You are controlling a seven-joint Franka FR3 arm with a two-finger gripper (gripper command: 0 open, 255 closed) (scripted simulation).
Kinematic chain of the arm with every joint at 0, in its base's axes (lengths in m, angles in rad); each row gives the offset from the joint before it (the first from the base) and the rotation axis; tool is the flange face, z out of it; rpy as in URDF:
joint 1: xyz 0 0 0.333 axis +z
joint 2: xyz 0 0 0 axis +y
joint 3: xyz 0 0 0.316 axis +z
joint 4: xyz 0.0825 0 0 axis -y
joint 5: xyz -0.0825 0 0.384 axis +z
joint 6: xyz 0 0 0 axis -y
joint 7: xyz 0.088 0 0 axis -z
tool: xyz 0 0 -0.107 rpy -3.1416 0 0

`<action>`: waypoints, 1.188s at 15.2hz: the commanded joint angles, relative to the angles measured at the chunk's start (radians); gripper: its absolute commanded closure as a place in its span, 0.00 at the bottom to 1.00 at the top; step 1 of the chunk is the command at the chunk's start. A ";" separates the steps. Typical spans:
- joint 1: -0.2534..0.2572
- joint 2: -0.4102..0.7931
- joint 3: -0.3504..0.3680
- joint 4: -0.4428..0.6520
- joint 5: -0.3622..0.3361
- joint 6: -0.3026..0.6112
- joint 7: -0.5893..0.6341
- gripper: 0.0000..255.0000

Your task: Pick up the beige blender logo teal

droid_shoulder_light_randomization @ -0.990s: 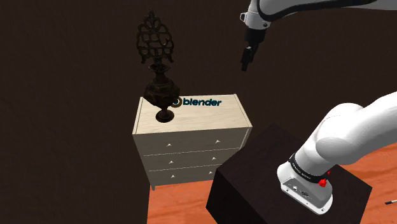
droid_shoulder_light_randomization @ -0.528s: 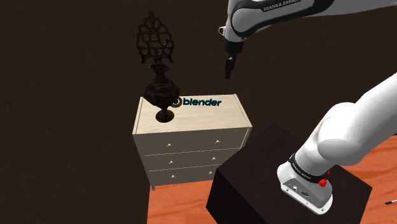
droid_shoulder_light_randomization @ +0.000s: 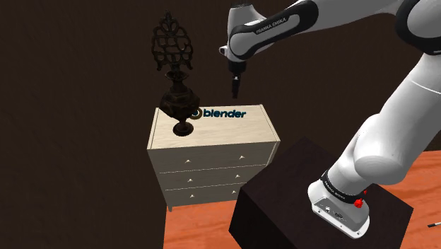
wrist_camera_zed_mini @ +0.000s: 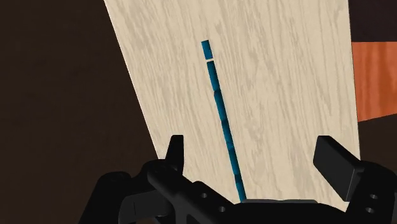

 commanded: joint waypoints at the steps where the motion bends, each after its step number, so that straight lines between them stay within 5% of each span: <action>1: 0.011 0.073 0.012 0.044 0.008 0.025 -0.032 0.00; 9: 0.043 0.335 0.067 0.223 0.014 0.088 -0.148 0.00; 18: 0.042 0.396 0.068 0.202 0.014 0.170 -0.146 0.00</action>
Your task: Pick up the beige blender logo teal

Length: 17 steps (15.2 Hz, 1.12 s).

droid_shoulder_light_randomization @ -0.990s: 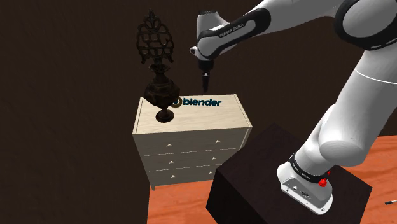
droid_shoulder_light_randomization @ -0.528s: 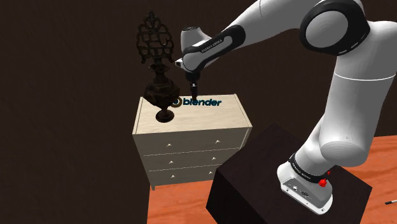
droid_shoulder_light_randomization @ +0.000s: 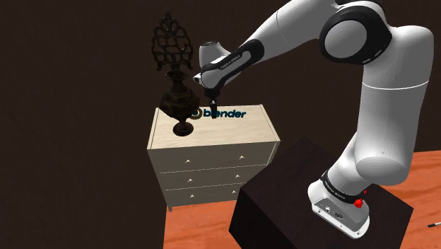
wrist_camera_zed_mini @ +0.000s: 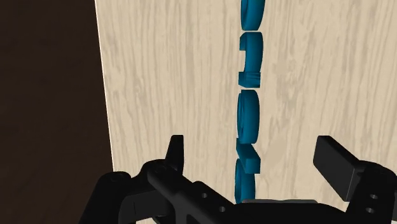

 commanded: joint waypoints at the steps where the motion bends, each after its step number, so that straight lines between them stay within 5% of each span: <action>1: 0.000 0.006 0.000 -0.001 0.000 0.007 0.000 0.00; 2: 0.000 0.006 0.000 0.002 0.000 0.006 0.001 1.00; 17: 0.000 -0.042 0.000 0.016 0.000 -0.057 -0.003 1.00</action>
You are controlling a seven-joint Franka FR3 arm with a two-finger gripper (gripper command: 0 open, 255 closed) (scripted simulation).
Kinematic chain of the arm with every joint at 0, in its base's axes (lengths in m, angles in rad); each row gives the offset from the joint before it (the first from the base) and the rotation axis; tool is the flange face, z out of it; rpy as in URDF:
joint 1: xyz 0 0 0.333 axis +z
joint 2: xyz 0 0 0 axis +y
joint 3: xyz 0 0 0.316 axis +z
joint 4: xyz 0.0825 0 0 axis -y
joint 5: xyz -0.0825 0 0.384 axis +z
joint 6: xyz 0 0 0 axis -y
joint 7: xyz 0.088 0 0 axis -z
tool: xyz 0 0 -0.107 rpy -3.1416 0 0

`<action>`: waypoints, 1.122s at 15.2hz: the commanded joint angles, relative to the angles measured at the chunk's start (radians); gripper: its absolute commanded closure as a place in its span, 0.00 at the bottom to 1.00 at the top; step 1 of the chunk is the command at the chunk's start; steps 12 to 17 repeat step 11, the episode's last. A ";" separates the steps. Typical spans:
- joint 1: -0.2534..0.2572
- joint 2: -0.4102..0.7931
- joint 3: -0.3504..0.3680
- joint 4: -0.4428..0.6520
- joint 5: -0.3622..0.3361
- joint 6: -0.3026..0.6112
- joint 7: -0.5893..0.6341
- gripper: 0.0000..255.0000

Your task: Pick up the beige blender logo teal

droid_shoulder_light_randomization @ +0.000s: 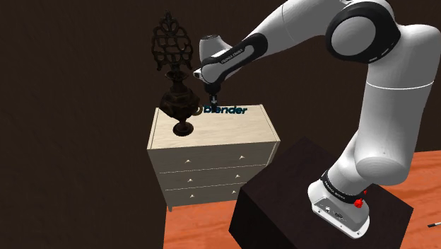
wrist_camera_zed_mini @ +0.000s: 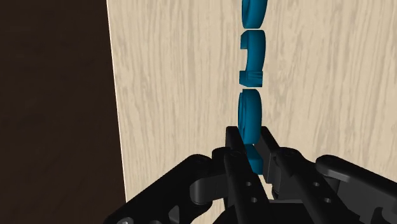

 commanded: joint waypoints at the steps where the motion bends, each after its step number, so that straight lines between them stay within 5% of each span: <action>1: 0.001 -0.012 0.000 0.011 0.000 -0.024 0.000 1.00; 17: 0.002 -0.067 0.000 0.048 0.000 -0.116 -0.003 1.00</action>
